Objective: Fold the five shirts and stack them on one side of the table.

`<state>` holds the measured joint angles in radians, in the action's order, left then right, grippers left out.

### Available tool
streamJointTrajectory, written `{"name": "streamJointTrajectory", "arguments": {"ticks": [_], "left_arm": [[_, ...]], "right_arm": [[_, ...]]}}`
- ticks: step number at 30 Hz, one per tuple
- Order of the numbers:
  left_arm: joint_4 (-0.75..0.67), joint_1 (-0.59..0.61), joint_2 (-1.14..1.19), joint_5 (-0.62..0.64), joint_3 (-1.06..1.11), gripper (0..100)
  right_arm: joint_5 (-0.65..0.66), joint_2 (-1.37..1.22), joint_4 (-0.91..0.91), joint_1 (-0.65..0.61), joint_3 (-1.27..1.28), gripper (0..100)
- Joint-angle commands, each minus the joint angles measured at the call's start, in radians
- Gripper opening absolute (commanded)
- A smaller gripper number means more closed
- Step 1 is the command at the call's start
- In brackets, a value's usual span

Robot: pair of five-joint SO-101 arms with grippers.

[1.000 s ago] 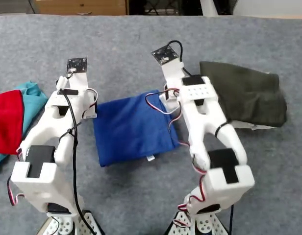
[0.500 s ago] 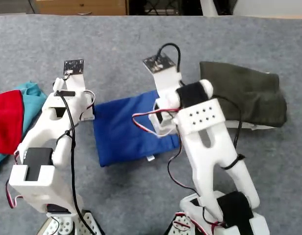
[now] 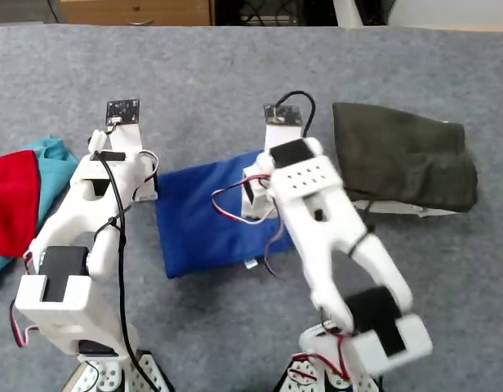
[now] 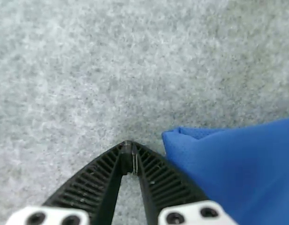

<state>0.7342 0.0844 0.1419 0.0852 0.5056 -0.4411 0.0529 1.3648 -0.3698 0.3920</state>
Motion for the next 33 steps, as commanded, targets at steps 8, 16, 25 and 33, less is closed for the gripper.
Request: {"name": "streamJointTrajectory", "arguments": {"ticks": [8, 16, 25, 33], "left_arm": [[-0.008, 0.016, -0.037, 0.008, 0.001, 3], [-0.008, 0.018, -0.037, 0.008, 0.001, 3], [-0.008, 0.021, -0.037, 0.008, 0.001, 3], [-0.008, 0.036, -0.037, 0.008, -0.001, 3]], "right_arm": [[-0.058, -0.251, -0.063, -0.012, -0.05, 29.7], [-0.058, -0.4, -0.117, -0.012, -0.054, 29.6], [-0.012, -0.43, -0.117, -0.008, -0.056, 11.3], [0.038, -0.429, -0.109, -0.003, -0.062, 2.8]]}}
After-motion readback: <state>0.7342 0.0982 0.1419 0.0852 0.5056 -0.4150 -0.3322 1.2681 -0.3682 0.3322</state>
